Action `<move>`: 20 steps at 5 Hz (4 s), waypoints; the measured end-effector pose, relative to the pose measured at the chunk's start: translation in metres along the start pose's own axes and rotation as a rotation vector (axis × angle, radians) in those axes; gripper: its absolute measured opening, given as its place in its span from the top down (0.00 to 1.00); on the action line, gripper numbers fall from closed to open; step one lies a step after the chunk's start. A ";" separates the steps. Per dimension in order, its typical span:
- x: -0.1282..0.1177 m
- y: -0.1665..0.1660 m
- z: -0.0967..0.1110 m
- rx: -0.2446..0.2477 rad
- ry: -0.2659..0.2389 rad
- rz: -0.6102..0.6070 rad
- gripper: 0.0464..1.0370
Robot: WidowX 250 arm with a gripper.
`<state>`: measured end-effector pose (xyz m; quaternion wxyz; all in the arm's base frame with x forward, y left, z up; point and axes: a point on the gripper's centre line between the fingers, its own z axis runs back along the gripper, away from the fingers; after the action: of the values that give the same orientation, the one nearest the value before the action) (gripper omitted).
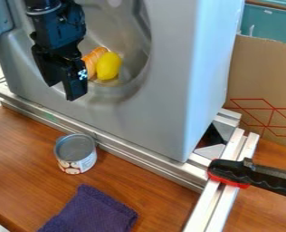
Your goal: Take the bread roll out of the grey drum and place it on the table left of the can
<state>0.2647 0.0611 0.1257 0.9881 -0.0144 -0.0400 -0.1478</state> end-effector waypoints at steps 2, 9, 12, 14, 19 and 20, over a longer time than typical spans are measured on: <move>0.006 0.010 -0.001 0.041 -0.020 -0.034 0.03; 0.046 0.079 -0.024 0.068 -0.018 -0.020 0.03; 0.058 0.084 -0.038 0.086 -0.010 0.033 0.04; 0.056 0.091 -0.039 0.123 0.030 0.078 0.19; -0.011 0.061 0.013 0.240 0.084 0.233 0.36; -0.043 0.030 0.016 0.207 0.109 0.278 0.36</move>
<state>0.2307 0.1028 0.1377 0.9959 0.0900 0.0012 -0.0054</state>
